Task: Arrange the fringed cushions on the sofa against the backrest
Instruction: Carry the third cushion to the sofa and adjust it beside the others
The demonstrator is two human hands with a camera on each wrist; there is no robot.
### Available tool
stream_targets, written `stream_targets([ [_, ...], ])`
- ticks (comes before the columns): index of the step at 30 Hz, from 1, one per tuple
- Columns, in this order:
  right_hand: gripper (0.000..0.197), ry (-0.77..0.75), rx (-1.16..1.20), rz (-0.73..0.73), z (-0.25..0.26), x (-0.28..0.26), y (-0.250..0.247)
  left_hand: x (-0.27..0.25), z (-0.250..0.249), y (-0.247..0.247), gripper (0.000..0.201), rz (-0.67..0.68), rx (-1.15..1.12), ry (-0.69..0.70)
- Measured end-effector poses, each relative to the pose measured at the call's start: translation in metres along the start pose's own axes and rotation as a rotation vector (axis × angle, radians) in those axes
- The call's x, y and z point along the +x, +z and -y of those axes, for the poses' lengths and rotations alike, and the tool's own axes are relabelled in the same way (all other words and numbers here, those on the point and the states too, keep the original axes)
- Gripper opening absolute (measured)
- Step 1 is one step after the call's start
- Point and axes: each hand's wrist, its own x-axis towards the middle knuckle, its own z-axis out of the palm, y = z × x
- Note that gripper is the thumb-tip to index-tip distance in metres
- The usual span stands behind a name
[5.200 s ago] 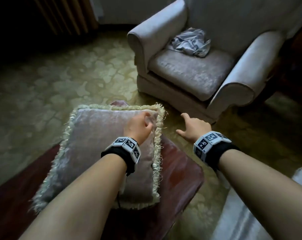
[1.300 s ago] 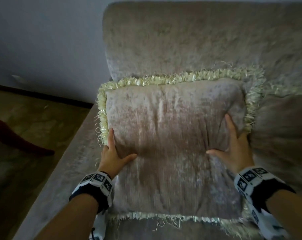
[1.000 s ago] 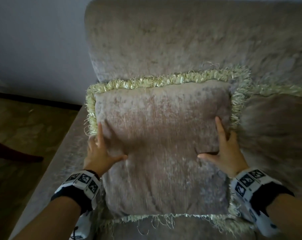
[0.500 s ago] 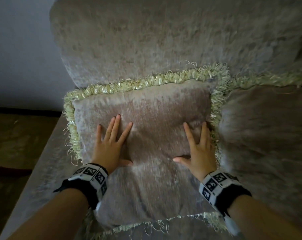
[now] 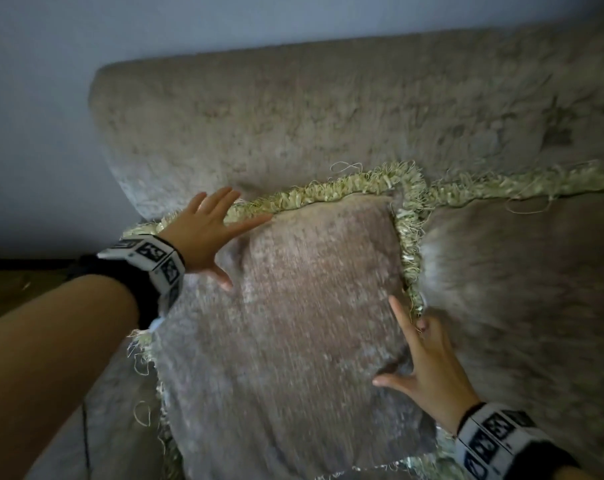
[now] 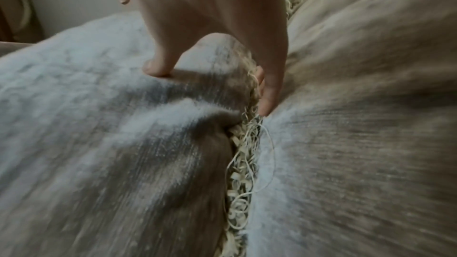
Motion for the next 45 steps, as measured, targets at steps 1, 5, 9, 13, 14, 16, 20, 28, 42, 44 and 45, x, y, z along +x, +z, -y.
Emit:
stream_targets([
  [1,0.124,0.013,-0.008,0.003,0.000,0.005,0.002,0.004,-0.005,0.001,0.127,0.043,-0.004,-0.024],
  [5,0.126,0.025,0.037,0.050,-0.002,0.026,0.009,0.014,-0.019,0.021,0.132,0.100,-0.077,-0.125],
  [9,0.129,-0.033,0.187,0.106,-0.012,0.042,0.022,0.026,-0.019,0.040,0.130,0.072,-0.088,-0.063],
  [13,0.133,-0.024,0.306,0.009,-0.013,0.045,0.037,0.019,-0.026,0.040,0.125,0.072,-0.211,-0.029],
  [14,0.134,-0.016,0.317,-0.007,-0.011,0.045,0.039,0.017,-0.029,0.038,0.124,0.071,-0.234,-0.034],
  [16,0.135,0.003,0.310,0.008,-0.006,0.044,0.039,0.010,-0.032,0.033,0.125,0.077,-0.260,-0.055],
  [20,0.136,0.029,0.253,0.089,0.004,0.034,0.021,-0.014,-0.037,0.017,0.124,0.076,-0.270,-0.091],
  [28,0.129,-0.129,0.091,0.188,0.071,0.026,-0.070,-0.101,0.001,-0.029,0.115,-0.030,-0.425,-0.235],
  [42,0.130,-0.334,-0.535,-0.103,0.145,0.055,-0.083,-0.160,0.006,0.080,0.121,-0.288,-0.452,-0.626],
  [44,0.132,-0.283,-0.466,-0.073,0.126,0.052,-0.058,-0.155,-0.008,0.093,0.125,-0.198,-0.510,-0.582],
  [45,0.132,-0.237,-0.450,-0.045,0.119,0.054,-0.047,-0.151,-0.013,0.096,0.127,-0.155,-0.513,-0.576],
])
